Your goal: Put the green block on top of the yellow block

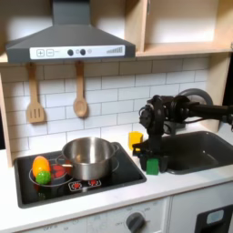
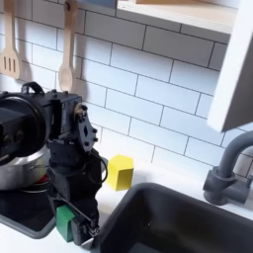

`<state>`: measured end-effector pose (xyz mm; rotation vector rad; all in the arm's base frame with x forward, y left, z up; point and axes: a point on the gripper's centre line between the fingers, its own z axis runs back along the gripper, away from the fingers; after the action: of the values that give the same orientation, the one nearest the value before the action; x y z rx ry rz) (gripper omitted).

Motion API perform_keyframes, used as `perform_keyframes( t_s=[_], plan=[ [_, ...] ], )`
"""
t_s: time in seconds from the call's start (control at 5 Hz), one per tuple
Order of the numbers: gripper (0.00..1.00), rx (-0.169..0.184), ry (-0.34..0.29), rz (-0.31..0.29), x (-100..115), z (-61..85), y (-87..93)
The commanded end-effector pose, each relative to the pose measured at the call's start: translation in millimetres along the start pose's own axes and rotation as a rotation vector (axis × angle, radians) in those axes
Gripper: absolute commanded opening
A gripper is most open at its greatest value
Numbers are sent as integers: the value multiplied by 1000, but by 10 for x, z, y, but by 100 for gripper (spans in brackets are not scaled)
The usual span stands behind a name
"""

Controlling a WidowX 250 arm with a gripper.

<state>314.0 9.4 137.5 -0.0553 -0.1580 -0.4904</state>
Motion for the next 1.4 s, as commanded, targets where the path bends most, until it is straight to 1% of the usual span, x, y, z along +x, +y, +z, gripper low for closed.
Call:
perform_keyframes(
  t_s=[0.0,0.2,0.4,0.8,1.0,1.2],
  plan=[
    [0,2,-9,16,8,21,25],
    [0,5,-17,50,30,58,28],
    [0,19,-24,97,76,129,74],
    [0,19,-66,191,225,217,204],
    [0,17,-73,213,308,215,221],
    [0,5,-92,231,384,250,224]
  ],
)
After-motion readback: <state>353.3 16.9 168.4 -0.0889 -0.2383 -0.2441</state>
